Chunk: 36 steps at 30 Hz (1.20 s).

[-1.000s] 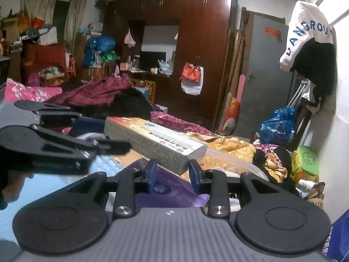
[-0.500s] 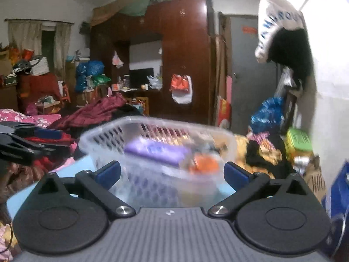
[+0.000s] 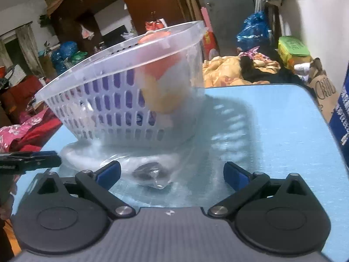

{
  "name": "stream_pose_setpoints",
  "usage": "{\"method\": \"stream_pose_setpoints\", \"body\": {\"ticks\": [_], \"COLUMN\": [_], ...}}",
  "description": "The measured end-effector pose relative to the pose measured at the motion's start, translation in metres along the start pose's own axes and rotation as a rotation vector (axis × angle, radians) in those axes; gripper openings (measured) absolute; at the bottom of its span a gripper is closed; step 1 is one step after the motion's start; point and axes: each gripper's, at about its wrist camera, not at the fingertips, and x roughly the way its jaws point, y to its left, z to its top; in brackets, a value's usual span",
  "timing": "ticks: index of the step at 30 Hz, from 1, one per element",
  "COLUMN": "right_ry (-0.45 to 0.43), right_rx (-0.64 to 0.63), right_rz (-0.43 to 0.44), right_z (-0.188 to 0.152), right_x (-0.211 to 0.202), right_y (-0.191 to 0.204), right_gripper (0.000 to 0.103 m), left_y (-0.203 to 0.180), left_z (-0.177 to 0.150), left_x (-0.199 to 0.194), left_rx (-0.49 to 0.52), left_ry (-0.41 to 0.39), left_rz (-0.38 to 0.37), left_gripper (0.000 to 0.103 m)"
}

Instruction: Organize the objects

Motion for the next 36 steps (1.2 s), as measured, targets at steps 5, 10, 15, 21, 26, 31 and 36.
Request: {"method": "stream_pose_setpoints", "body": {"ticks": [5, 10, 15, 21, 26, 31, 36], "right_ry": [0.008, 0.006, 0.004, -0.005, -0.015, -0.040, -0.077], "right_rx": [-0.042, -0.067, -0.078, -0.035, -0.042, -0.079, -0.111], "right_rz": [-0.012, -0.025, -0.027, 0.016, 0.013, 0.003, 0.009], "right_z": [-0.001, -0.002, -0.003, -0.004, -0.007, -0.011, -0.018], "right_x": [0.003, 0.007, 0.007, 0.005, 0.002, -0.007, -0.017], "right_y": [0.005, 0.011, 0.014, 0.006, 0.005, 0.009, 0.013], "right_gripper": [0.087, 0.080, 0.065, 0.043, 0.031, 0.023, 0.021], "left_y": [-0.007, -0.017, -0.032, -0.020, -0.010, -0.009, -0.015], "left_z": [0.002, 0.004, -0.001, -0.006, -0.008, -0.011, -0.016], "left_x": [0.010, 0.018, 0.020, 0.012, 0.006, -0.001, -0.006], "left_rx": [0.019, 0.050, 0.110, 0.070, 0.035, 0.021, 0.039], "left_ry": [-0.006, -0.020, -0.036, -0.073, -0.088, -0.118, -0.132], "left_rz": [-0.001, 0.022, 0.068, 0.068, 0.039, 0.026, 0.024], "left_gripper": [0.083, 0.083, 0.074, 0.048, 0.029, 0.017, 0.015]}}
